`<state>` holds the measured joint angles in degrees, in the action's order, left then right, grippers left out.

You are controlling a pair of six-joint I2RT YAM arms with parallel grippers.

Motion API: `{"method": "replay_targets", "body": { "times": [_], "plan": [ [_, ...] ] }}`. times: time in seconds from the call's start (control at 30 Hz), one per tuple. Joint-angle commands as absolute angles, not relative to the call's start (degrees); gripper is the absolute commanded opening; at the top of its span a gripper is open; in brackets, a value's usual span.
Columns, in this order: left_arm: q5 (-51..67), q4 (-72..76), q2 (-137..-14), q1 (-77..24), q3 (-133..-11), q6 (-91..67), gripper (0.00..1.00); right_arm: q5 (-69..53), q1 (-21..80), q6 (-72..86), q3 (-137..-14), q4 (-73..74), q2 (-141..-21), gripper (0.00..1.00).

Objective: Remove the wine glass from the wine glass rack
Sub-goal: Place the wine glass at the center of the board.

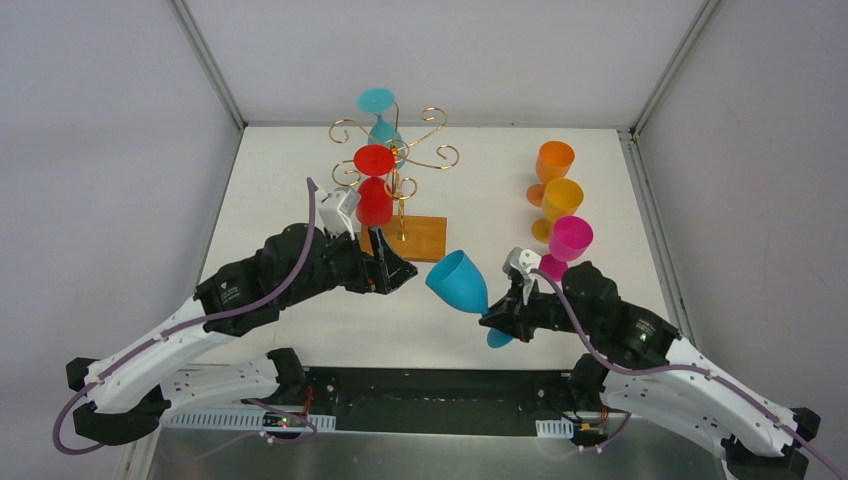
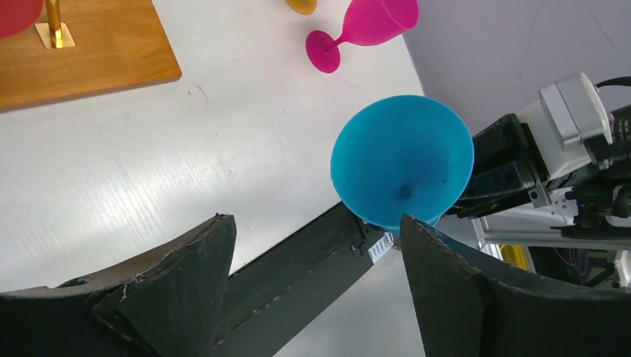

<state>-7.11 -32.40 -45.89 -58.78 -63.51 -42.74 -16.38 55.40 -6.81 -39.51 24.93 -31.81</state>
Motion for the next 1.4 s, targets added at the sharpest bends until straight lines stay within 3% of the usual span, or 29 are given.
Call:
{"method": "replay_targets", "body": {
  "times": [0.0, 0.5, 0.8, 0.97, 1.27, 1.37],
  "plan": [
    [-7.76, -32.17, -46.97, -58.39, -64.32, -47.70, 0.82, -20.49, 55.83, -17.32, -41.19, 21.27, -32.32, 0.00],
    [-0.34, -32.43, -48.70, -55.99, -63.63, -50.06, 0.76, -19.64, 60.96, -24.85, -46.69, 15.61, -38.85, 0.00],
    [4.77, -32.36, -48.49, -52.87, -62.59, -50.12, 0.56, -16.05, 64.36, -26.97, -49.05, 15.00, -42.31, 0.00],
    [6.52, -32.34, -47.85, -51.77, -62.32, -50.07, 0.32, -16.06, 64.51, -26.75, -48.81, 13.48, -43.18, 0.00],
    [11.84, -30.09, -47.67, -50.71, -60.76, -49.60, 0.16, -15.64, 64.51, -26.61, -48.43, 10.50, -44.39, 0.00],
    [13.24, -29.37, -47.68, -50.44, -60.30, -49.04, 0.06, -15.50, 64.51, -26.78, -48.55, 10.20, -44.76, 0.00]
  ]
}}
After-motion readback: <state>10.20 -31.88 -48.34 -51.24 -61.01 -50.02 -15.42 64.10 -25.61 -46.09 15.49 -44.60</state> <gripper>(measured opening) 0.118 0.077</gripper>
